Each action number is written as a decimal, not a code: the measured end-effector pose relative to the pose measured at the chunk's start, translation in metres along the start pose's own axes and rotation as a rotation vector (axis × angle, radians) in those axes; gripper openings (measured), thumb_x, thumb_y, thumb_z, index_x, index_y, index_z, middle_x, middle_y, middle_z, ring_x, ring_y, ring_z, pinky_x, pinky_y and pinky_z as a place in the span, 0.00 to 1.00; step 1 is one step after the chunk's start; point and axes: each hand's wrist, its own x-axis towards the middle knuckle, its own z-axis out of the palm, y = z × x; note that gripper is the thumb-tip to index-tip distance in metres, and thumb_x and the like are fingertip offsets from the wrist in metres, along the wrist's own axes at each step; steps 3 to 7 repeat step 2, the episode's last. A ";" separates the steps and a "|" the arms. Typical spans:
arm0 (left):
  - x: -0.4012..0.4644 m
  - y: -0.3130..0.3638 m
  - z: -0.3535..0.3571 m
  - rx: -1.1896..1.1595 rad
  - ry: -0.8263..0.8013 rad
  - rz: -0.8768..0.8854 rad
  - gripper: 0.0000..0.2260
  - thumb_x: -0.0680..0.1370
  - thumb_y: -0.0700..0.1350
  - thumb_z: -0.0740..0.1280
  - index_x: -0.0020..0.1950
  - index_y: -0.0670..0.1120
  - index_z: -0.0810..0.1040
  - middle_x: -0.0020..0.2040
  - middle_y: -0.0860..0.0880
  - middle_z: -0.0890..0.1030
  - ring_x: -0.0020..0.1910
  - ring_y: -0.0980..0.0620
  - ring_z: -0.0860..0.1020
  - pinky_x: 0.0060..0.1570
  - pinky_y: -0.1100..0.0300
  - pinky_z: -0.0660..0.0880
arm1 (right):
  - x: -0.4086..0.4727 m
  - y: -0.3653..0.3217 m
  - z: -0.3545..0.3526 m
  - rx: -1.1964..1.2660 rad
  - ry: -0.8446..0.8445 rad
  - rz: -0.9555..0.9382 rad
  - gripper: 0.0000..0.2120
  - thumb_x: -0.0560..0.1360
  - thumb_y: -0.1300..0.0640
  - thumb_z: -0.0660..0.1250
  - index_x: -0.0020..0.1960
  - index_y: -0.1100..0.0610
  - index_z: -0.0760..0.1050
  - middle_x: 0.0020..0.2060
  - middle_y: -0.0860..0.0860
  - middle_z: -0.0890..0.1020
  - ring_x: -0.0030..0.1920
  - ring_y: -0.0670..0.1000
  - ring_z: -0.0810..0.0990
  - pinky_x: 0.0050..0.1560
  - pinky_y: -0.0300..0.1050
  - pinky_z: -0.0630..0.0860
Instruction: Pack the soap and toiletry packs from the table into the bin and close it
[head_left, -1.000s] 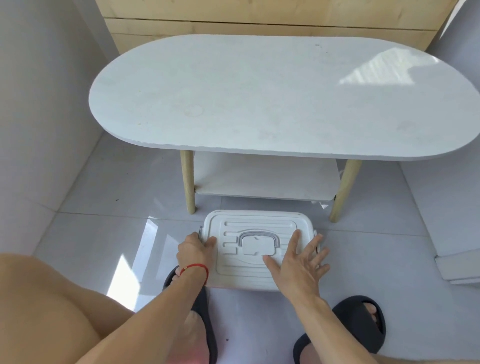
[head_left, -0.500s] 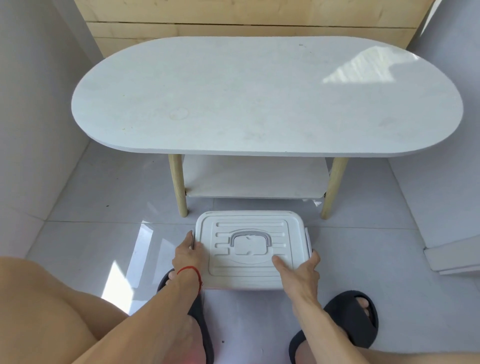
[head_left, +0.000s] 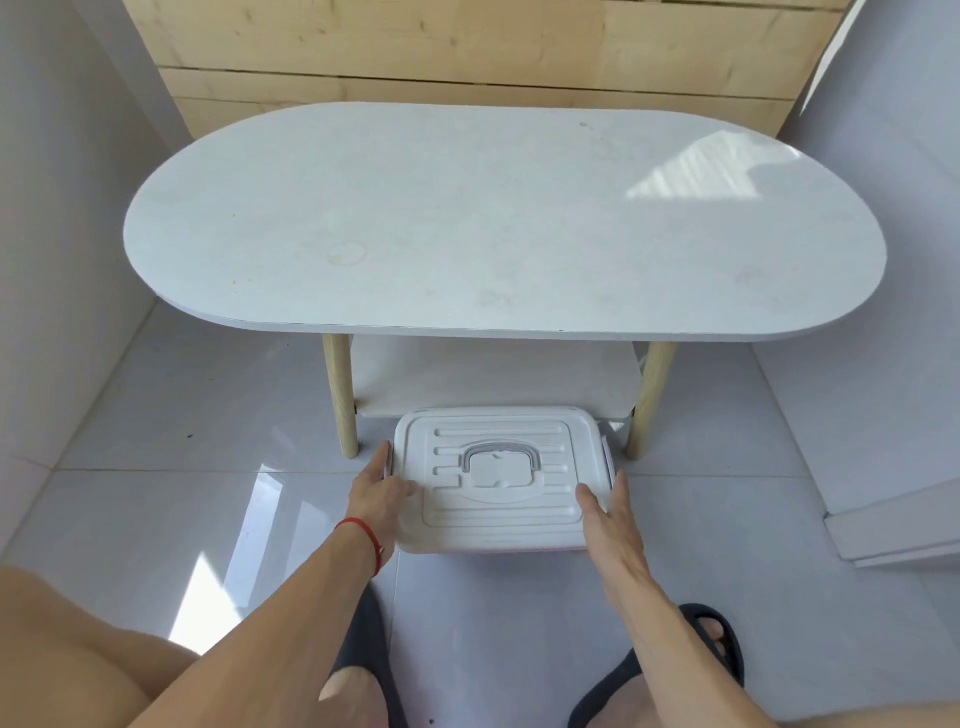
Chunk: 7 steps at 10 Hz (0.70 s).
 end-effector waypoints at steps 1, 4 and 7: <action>-0.025 0.011 0.012 0.194 0.185 0.139 0.27 0.74 0.37 0.64 0.73 0.51 0.71 0.71 0.46 0.74 0.67 0.43 0.71 0.66 0.47 0.70 | -0.007 -0.009 0.000 -0.077 0.172 -0.102 0.32 0.83 0.53 0.58 0.83 0.48 0.49 0.79 0.54 0.63 0.77 0.58 0.65 0.72 0.56 0.66; -0.073 0.035 0.029 0.285 0.241 0.520 0.19 0.73 0.34 0.63 0.62 0.47 0.76 0.61 0.46 0.78 0.63 0.45 0.75 0.60 0.54 0.74 | -0.029 -0.046 -0.012 0.017 0.425 -0.306 0.24 0.80 0.59 0.64 0.75 0.52 0.66 0.67 0.54 0.77 0.67 0.55 0.76 0.64 0.47 0.74; -0.073 0.035 0.029 0.285 0.241 0.520 0.19 0.73 0.34 0.63 0.62 0.47 0.76 0.61 0.46 0.78 0.63 0.45 0.75 0.60 0.54 0.74 | -0.029 -0.046 -0.012 0.017 0.425 -0.306 0.24 0.80 0.59 0.64 0.75 0.52 0.66 0.67 0.54 0.77 0.67 0.55 0.76 0.64 0.47 0.74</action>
